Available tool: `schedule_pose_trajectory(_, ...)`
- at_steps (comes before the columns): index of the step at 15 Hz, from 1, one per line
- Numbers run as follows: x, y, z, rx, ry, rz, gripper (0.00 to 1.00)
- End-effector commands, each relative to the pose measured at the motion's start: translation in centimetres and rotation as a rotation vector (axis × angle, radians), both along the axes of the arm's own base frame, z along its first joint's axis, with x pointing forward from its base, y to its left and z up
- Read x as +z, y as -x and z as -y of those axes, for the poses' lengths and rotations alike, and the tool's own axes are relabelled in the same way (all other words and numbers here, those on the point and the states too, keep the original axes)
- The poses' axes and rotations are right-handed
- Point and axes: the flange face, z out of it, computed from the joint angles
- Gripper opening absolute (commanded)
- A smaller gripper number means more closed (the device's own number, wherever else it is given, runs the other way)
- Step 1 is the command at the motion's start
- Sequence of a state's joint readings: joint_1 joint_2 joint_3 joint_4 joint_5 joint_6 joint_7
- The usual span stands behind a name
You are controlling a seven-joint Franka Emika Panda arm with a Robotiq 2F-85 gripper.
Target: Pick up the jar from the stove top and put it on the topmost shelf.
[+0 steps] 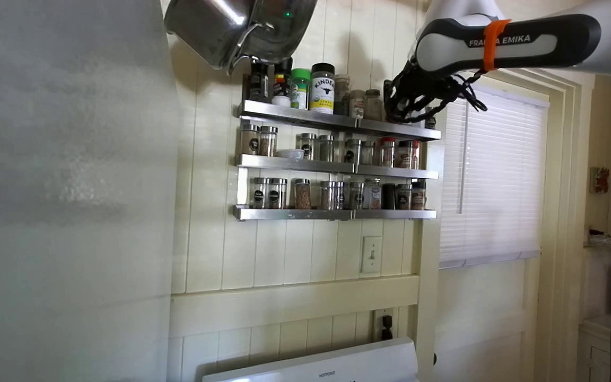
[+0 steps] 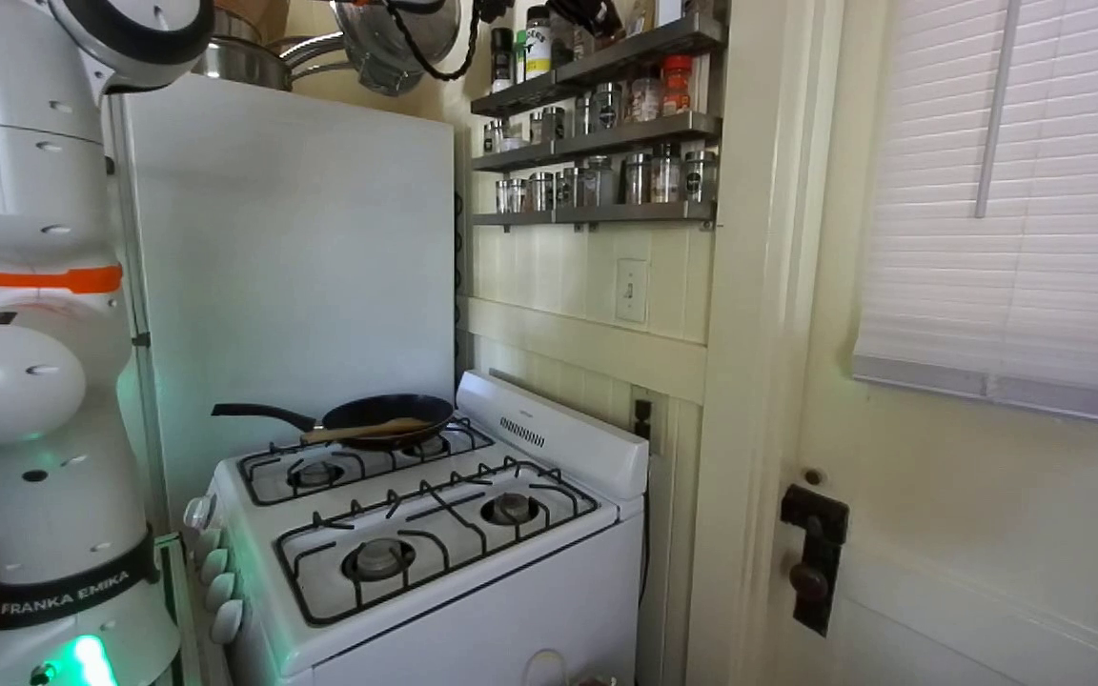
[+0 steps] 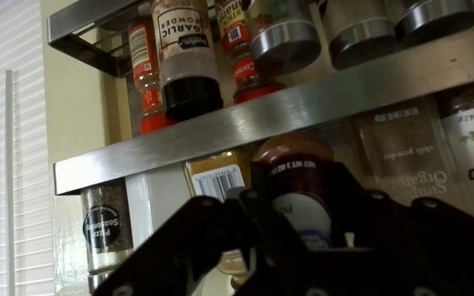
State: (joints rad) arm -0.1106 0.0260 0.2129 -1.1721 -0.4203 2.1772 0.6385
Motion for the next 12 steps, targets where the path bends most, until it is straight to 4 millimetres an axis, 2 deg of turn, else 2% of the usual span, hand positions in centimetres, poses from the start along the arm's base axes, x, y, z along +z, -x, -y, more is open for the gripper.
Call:
schedule_pose_trajectory(1,0.8,-0.7,0.0,0.026,-0.025,-0.038,0.17)
schedule_pose_trajectory(10,0.4,-2.2,-0.2,0.049,-0.035,-0.107,0.17)
schedule_pose_trajectory(11,0.3,-2.3,-0.2,0.043,-0.035,-0.113,0.21)
schedule_pose_trajectory(12,0.3,-2.4,-0.1,0.042,-0.037,-0.115,0.56)
